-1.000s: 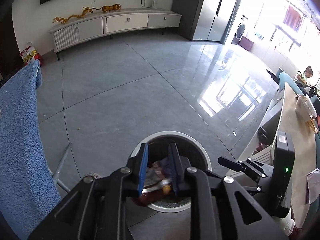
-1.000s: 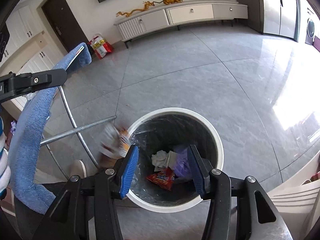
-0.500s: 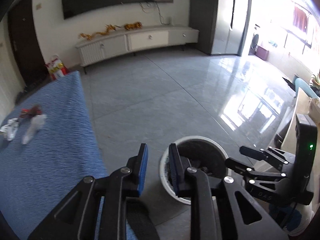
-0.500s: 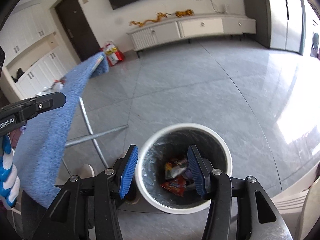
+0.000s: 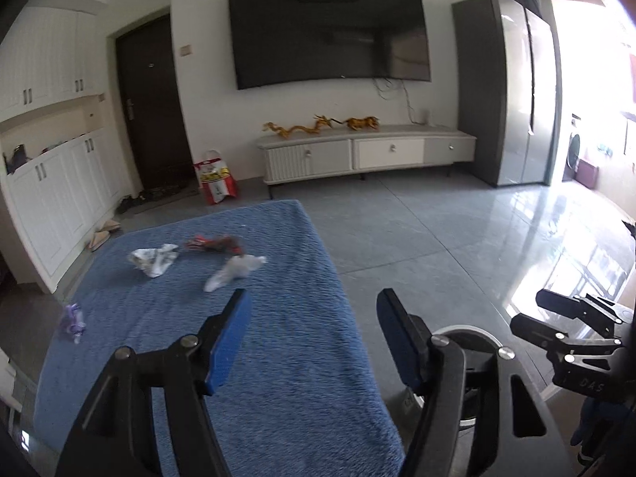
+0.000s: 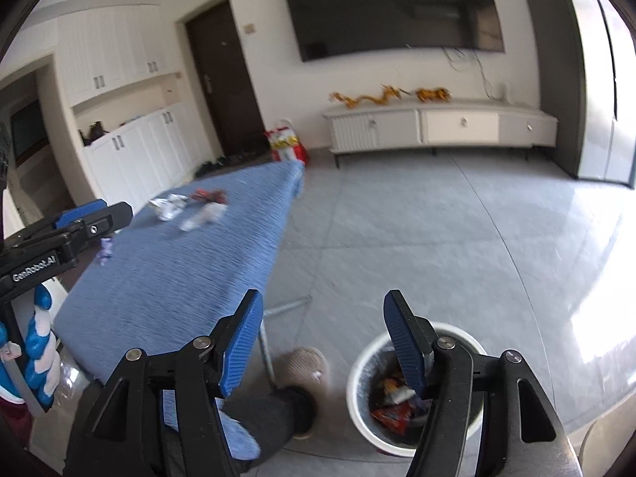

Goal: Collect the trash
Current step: 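Bring both open tools back over the remaining trash on the rug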

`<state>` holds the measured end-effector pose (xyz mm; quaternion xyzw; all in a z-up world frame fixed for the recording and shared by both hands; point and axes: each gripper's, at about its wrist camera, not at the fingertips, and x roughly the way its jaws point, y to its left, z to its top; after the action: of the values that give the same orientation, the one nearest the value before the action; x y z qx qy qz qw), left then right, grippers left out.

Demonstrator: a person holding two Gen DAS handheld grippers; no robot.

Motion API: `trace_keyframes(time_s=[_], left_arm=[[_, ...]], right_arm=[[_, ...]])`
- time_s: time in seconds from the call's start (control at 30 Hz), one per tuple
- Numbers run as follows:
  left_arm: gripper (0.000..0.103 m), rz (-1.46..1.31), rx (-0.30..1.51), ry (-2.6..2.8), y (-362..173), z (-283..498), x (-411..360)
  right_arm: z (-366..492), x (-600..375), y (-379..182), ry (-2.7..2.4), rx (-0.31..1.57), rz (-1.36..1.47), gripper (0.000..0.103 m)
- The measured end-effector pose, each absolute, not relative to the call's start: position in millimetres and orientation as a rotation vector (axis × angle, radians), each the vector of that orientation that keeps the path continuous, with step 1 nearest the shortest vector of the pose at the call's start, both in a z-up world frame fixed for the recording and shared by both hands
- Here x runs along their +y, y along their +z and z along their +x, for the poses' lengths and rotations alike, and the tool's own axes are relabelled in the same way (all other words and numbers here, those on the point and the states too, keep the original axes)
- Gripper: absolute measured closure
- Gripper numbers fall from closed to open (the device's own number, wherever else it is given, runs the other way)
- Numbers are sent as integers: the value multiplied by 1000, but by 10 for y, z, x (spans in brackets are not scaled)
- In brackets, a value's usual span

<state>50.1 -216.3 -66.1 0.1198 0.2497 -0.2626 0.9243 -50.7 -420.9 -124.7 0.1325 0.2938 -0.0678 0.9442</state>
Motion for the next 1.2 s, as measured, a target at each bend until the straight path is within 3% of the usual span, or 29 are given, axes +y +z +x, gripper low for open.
trace_keyframes(time_s=[0.27, 0.77, 1.2], left_arm=[[39, 179, 452, -396, -458, 434, -1389], [35, 88, 433, -189, -436, 551, -144], [35, 2, 486, -133, -670, 744, 518]], right_arm=[[-434, -3780, -903, -88, 544, 212, 29], [-45, -3011, -577, 6, 546, 118, 27], [268, -2628, -611, 17, 620, 62, 25]])
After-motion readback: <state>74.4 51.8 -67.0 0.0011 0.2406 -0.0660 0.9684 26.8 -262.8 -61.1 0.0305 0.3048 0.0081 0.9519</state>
